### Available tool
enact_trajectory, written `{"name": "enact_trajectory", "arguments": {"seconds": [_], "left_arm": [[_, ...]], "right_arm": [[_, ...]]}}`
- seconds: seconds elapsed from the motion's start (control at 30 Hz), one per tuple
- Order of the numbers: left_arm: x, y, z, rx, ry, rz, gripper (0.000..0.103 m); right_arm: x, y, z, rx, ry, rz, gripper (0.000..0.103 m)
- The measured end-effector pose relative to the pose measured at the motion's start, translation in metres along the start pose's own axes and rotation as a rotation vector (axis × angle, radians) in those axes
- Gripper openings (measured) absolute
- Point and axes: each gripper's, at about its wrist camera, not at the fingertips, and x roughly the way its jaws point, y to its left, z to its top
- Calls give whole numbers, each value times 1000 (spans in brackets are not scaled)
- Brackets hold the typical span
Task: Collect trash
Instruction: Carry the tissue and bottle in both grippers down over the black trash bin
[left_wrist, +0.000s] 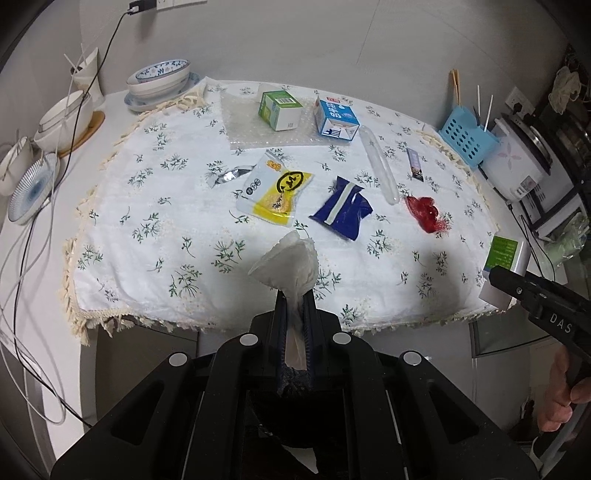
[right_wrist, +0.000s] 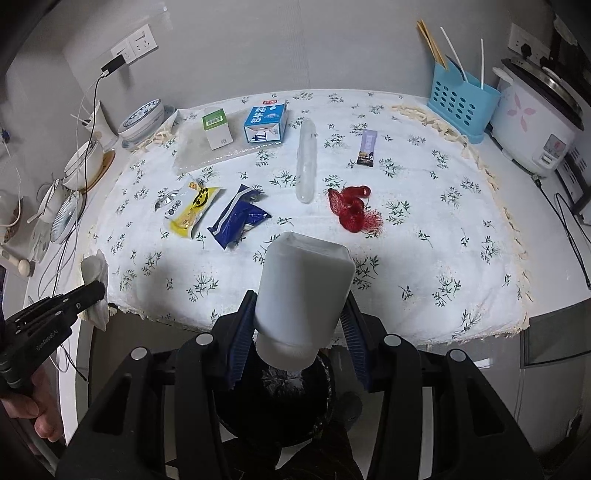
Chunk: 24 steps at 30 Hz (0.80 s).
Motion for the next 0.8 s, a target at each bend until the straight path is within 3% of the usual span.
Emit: {"name": "enact_trajectory", "arguments": {"seconds": [0.4,0.8], "left_arm": [[18,-1,-43,2,11,-25,8],[77,3,-91,20,72,-31,8]], "right_arm": [[15,-2,-46,-51,18,1,44],[63,2,-98,-83,80,16,44]]}}
